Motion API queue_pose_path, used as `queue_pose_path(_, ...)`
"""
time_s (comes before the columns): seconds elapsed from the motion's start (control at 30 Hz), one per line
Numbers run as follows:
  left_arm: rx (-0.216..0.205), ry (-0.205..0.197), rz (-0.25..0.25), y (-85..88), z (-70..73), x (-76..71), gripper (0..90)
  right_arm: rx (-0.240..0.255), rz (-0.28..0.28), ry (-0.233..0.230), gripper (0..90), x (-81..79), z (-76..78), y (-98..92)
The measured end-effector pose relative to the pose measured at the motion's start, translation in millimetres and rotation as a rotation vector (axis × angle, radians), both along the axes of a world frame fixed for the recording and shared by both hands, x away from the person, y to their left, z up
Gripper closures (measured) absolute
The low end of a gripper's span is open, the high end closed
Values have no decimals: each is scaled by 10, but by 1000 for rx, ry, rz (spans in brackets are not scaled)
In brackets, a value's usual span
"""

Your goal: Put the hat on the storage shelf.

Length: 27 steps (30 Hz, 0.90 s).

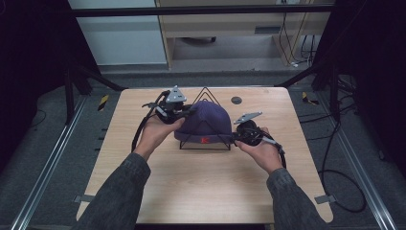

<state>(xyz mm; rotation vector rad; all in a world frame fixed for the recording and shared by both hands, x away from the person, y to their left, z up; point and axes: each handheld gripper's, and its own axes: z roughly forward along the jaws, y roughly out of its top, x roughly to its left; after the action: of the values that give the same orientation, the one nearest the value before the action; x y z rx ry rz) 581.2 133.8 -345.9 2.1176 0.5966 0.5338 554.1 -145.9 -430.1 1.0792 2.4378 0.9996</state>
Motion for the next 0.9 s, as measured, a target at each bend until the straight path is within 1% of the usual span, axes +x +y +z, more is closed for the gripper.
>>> queue_pose_path(0.07, 10, 4, -4, 10, -39, -5, 785, -1, 1, 4, 715, 1, -32, -2)
queue_pose_path(0.1, 10, 4, -4, 10, -39, -5, 784, -1, 1, 4, 715, 1, -32, -2)
queue_pose_path(0.17, 10, 15, 1, 14, -91, -7, 784, -3, 3, 10, 716, 0, -70, 7)
queue_pose_path(0.23, 14, 14, -2, 13, -104, -6, 783, -6, 2, 14, 714, -2, -76, 12)
queue_pose_path(0.3, 14, 17, -1, 14, -113, -12, 769, -16, 4, 24, 681, 1, -91, 17)
queue_pose_path(0.33, 14, 17, -1, 14, -113, -12, 754, -16, 4, 24, 681, 1, -91, 17)
queue_pose_path(0.37, 8, 13, 5, 24, -101, -18, 754, -13, -2, 29, 651, -5, -87, 18)
queue_pose_path(0.4, 2, 11, 11, 39, -84, -27, 719, -17, -9, 32, 609, -17, -68, 10)
queue_pose_path(0.43, 3, 12, 10, 49, -73, -33, 705, -15, -11, 27, 588, -35, -47, 2)
queue_pose_path(0.57, -2, 24, 12, 80, -35, -75, 660, -13, -16, 10, 541, -101, 25, -52)
queue_pose_path(0.6, -9, 20, 13, 89, -22, -81, 651, -12, -23, 9, 532, -113, 37, -64)
queue_pose_path(0.67, -50, 20, 18, 114, 25, -96, 633, -5, -32, 4, 526, -126, 57, -87)
queue_pose_path(0.77, -44, 11, 31, 136, 83, -115, 594, 2, -36, -5, 510, -142, 84, -93)
queue_pose_path(0.83, -42, 12, 31, 141, 89, -126, 574, 10, -36, -12, 499, -148, 99, -88)
queue_pose_path(0.9, -28, 13, 35, 147, 98, -144, 562, 11, -39, -11, 495, -153, 106, -87)
